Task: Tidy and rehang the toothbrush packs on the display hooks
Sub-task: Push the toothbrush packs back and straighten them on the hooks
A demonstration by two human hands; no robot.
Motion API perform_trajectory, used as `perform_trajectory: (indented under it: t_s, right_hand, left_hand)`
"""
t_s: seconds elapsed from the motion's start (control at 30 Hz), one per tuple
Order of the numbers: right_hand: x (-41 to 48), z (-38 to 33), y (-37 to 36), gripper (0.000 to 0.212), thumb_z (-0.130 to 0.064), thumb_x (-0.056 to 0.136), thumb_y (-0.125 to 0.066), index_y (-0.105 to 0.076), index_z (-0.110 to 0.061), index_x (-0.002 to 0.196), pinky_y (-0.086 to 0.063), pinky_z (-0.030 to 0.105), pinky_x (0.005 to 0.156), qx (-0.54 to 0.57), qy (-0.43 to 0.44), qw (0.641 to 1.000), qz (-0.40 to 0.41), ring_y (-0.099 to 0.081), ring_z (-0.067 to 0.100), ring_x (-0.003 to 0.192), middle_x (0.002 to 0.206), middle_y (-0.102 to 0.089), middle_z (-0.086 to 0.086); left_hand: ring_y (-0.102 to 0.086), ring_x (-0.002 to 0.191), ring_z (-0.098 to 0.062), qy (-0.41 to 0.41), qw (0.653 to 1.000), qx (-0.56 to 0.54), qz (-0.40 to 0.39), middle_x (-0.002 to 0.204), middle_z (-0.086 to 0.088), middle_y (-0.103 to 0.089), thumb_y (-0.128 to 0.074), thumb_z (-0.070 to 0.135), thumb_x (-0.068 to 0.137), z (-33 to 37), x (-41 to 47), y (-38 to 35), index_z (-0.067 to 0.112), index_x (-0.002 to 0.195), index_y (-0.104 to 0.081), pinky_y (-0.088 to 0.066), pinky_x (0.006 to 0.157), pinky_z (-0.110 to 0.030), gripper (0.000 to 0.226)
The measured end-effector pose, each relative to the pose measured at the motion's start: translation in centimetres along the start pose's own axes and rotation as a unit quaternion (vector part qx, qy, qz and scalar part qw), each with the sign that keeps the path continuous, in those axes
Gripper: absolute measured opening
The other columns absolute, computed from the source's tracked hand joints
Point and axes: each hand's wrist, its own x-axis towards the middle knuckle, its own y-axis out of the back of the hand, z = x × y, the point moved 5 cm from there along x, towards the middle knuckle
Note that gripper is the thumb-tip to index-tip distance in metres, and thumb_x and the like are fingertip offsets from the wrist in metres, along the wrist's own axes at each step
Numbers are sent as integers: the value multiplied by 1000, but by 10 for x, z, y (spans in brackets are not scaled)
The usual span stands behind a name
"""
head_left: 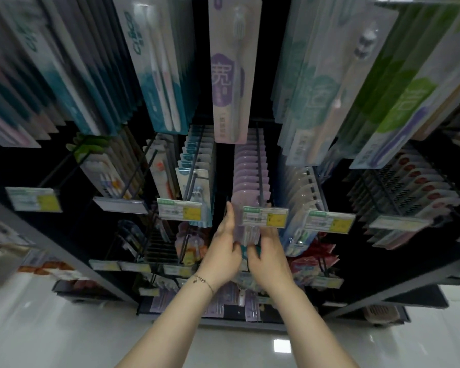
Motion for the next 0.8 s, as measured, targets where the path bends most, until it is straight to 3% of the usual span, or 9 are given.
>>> perform_trajectory:
  t_s: [0.1, 0.2, 0.27, 0.37, 0.47, 0.6, 0.8]
  right_hand:
    - [-5, 6, 9, 57, -13, 91, -54, -37, -11, 145, -30, 30, 112, -6, -17, 999, 44, -38, 23, 133, 142, -40, 10]
    - [-12, 14, 17, 61, -19, 91, -56, -33, -9, 146, -31, 37, 113, -72, -36, 994, 68, -34, 26, 135, 148, -34, 11]
    - [-15, 15, 18, 52, -24, 91, -57, -44, -11, 139, -34, 41, 111, -145, -16, 988, 51, -37, 29, 132, 143, -41, 11]
    - [-19, 10, 13, 34, -28, 88, -56, -60, -16, 119, -41, 45, 99, -233, 49, 971, 6, -48, 31, 120, 129, -55, 7]
    - [-22, 2, 6, 27, -29, 86, -54, -64, -16, 108, -45, 41, 84, -273, 95, 957, -28, -55, 29, 107, 112, -62, 4]
    - [-22, -17, -6, 27, -31, 90, -51, -62, -16, 110, -42, 41, 86, -277, 144, 948, -65, -53, 29, 108, 113, -61, 4]
    - [-22, -56, -24, 27, -33, 93, -49, -59, -18, 112, -41, 40, 89, -255, 190, 945, -76, -49, 27, 110, 113, -56, 2]
  left_hand:
    - [-17, 142, 5, 10, 999, 28, 16, 156, 18, -15, -50, 9, 101, -2, -6, 8, 28, 161, 4, -12, 104, 4, 83]
    - [-42, 139, -15, 40, 992, 98, 69, 154, 5, -35, -53, 21, 101, -7, -14, 20, 19, 157, -24, -34, 115, -25, 63]
    - [-57, 119, -22, 52, 978, 178, 96, 139, -2, -52, -53, 27, 99, -10, -18, 28, 21, 146, -41, -49, 102, -40, 48]
    - [-57, 116, -23, 49, 948, 291, 118, 127, 1, -59, -51, 32, 97, -9, -26, 38, 24, 131, -55, -49, 94, -42, 36]
    - [-57, 111, -25, 48, 922, 361, 132, 117, 2, -62, -52, 32, 94, -9, -37, 47, 23, 118, -62, -47, 85, -40, 27]
    - [-60, 95, -29, 48, 899, 405, 160, 94, -1, -62, -58, 31, 89, -17, -54, 61, 19, 95, -60, -46, 75, -41, 14]
    - [-60, 97, -27, 75, 891, 409, 183, 96, 1, -62, -55, 34, 92, -34, -78, 92, 21, 99, -62, -46, 79, -43, 16]
